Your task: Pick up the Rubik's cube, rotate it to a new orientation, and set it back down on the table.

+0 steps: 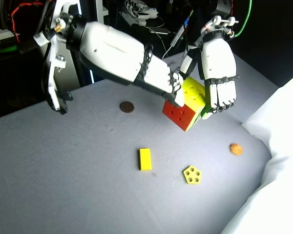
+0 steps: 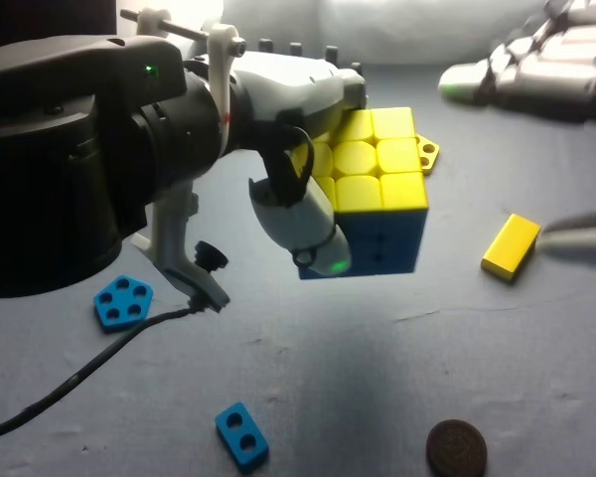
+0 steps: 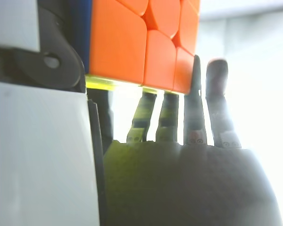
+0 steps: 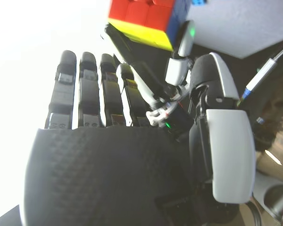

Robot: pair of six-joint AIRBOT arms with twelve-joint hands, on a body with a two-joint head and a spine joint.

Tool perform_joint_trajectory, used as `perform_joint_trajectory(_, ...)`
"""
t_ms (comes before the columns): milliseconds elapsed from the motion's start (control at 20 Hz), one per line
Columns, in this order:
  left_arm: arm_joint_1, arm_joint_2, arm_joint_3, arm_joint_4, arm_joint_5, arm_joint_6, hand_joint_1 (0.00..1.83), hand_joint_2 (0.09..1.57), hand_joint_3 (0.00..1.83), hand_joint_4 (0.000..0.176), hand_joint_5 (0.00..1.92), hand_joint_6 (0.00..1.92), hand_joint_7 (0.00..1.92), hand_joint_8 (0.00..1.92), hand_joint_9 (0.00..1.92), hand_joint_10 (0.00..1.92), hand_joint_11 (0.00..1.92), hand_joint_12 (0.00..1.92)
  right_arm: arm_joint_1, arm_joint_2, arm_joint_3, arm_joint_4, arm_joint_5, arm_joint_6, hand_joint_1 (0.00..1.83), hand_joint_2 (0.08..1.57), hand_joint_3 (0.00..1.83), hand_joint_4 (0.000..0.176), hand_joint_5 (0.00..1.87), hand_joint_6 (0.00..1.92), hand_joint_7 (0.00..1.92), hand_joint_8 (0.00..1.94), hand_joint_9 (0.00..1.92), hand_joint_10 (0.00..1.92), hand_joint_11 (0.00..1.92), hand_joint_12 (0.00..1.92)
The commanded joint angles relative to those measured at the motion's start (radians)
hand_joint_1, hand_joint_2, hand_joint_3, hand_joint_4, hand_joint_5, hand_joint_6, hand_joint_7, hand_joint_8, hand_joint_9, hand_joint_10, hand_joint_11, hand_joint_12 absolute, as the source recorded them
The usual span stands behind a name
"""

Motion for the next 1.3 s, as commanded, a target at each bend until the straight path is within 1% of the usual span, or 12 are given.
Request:
perform_joint_trajectory(0, -0.023, 0.004, -0.006, 0.047, 0.022, -0.005, 1.25, 1.02, 0.00, 0.000, 0.21, 1.58, 0.09, 1.80, 0.08, 1.88, 0.03, 1.92, 0.002, 0.008, 0.005, 0.008, 0.148, -0.016, 0.49, 1.16, 0.00, 0.000, 0.14, 0.01, 0.34, 0.03, 0.30, 0.09, 0.00, 0.92)
perform_joint_trajectory(50, -0.024, 0.005, -0.008, 0.045, 0.022, -0.005, 1.26, 1.04, 0.01, 0.000, 0.19, 1.59, 0.10, 1.78, 0.08, 1.86, 0.02, 1.92, 0.001, 0.008, 0.012, -0.017, 0.151, -0.015, 0.51, 1.15, 0.00, 0.000, 0.17, 0.01, 0.40, 0.02, 0.25, 0.27, 0.00, 1.00)
perform_joint_trajectory(100, -0.024, 0.005, -0.009, 0.044, 0.022, -0.005, 1.29, 1.03, 0.00, 0.000, 0.20, 1.56, 0.12, 1.76, 0.10, 1.84, 0.02, 1.92, -0.003, 0.010, 0.014, -0.032, 0.150, 0.005, 0.51, 1.14, 0.00, 0.000, 0.20, 0.00, 0.49, 0.04, 0.13, 0.72, 0.00, 1.11)
perform_joint_trajectory(150, -0.025, 0.005, -0.009, 0.043, 0.022, -0.005, 1.29, 1.03, 0.00, 0.000, 0.20, 1.56, 0.12, 1.76, 0.10, 1.84, 0.02, 1.92, -0.006, 0.012, 0.013, -0.032, 0.153, 0.016, 0.51, 1.14, 0.00, 0.000, 0.20, 0.00, 0.49, 0.04, 0.13, 0.72, 0.00, 1.11)
perform_joint_trajectory(200, -0.025, 0.006, -0.008, 0.043, 0.021, -0.005, 1.23, 1.00, 0.00, 0.000, 0.19, 1.58, 0.10, 1.78, 0.09, 1.86, 0.03, 1.92, -0.009, 0.016, 0.010, -0.033, 0.150, 0.032, 0.52, 1.14, 0.00, 0.000, 0.19, 0.00, 0.54, 0.09, 0.09, 0.88, 0.00, 1.13)
perform_joint_trajectory(250, -0.024, 0.006, -0.004, 0.043, 0.019, -0.005, 1.22, 0.99, 0.00, 0.000, 0.19, 1.58, 0.09, 1.79, 0.07, 1.88, 0.03, 1.92, -0.008, 0.019, 0.003, -0.033, 0.132, 0.048, 0.54, 1.14, 0.00, 0.000, 0.16, 0.00, 0.44, 0.53, 0.08, 1.02, 0.00, 1.16)
perform_joint_trajectory(350, -0.023, 0.005, -0.002, 0.045, 0.019, -0.005, 1.22, 0.99, 0.00, 0.000, 0.19, 1.58, 0.09, 1.79, 0.07, 1.88, 0.03, 1.92, -0.006, 0.021, 0.003, -0.033, 0.116, 0.047, 0.54, 1.14, 0.00, 0.000, 0.16, 0.00, 0.44, 0.53, 0.08, 1.02, 0.00, 1.16)
perform_joint_trajectory(450, -0.020, 0.005, 0.000, 0.045, 0.019, -0.005, 1.26, 1.00, 0.00, 0.000, 0.20, 1.56, 0.12, 1.79, 0.12, 1.87, 0.07, 1.92, -0.007, 0.019, -0.004, -0.033, 0.044, 0.033, 0.56, 1.14, 0.00, 0.000, 0.12, 0.00, 0.29, 0.95, 0.09, 1.11, 0.00, 1.21)
perform_joint_trajectory(700, -0.020, 0.005, 0.002, 0.048, 0.019, -0.005, 1.23, 1.00, 0.00, 0.000, 0.18, 1.57, 0.08, 1.81, 0.07, 1.90, 0.05, 1.92, -0.025, 0.018, -0.032, -0.039, 0.091, -0.009, 0.55, 1.15, 0.00, 0.000, 0.12, 0.01, 0.16, 1.20, 0.06, 1.17, 0.00, 1.22)
perform_joint_trajectory(850, -0.021, 0.005, 0.004, 0.051, 0.019, -0.005, 1.25, 1.04, 0.01, 0.000, 0.17, 1.59, 0.06, 1.82, 0.04, 1.90, 0.00, 1.92, -0.059, 0.019, -0.027, -0.041, 0.205, -0.004, 0.54, 1.16, 0.00, 0.000, 0.10, 0.00, 0.15, 1.22, 0.05, 1.18, 0.00, 1.26)
perform_joint_trajectory(1000, -0.021, 0.005, 0.007, 0.052, 0.019, -0.005, 1.23, 1.01, 0.00, 0.000, 0.19, 1.59, 0.07, 1.81, 0.06, 1.90, 0.02, 1.92, -0.067, 0.019, -0.046, -0.041, 0.122, 0.003, 0.54, 1.16, 0.00, 0.000, 0.10, 0.00, 0.14, 1.21, 0.03, 1.18, 0.00, 1.26)
perform_joint_trajectory(1250, -0.018, 0.004, 0.012, 0.058, 0.017, -0.005, 1.21, 1.00, 0.00, 0.000, 0.19, 1.58, 0.07, 1.80, 0.07, 1.88, 0.01, 1.92, -0.081, 0.012, -0.065, 0.044, 0.116, -0.066, 0.52, 1.16, 0.00, 0.000, 0.10, 0.00, 0.15, 1.16, 0.04, 1.17, 0.00, 1.27)
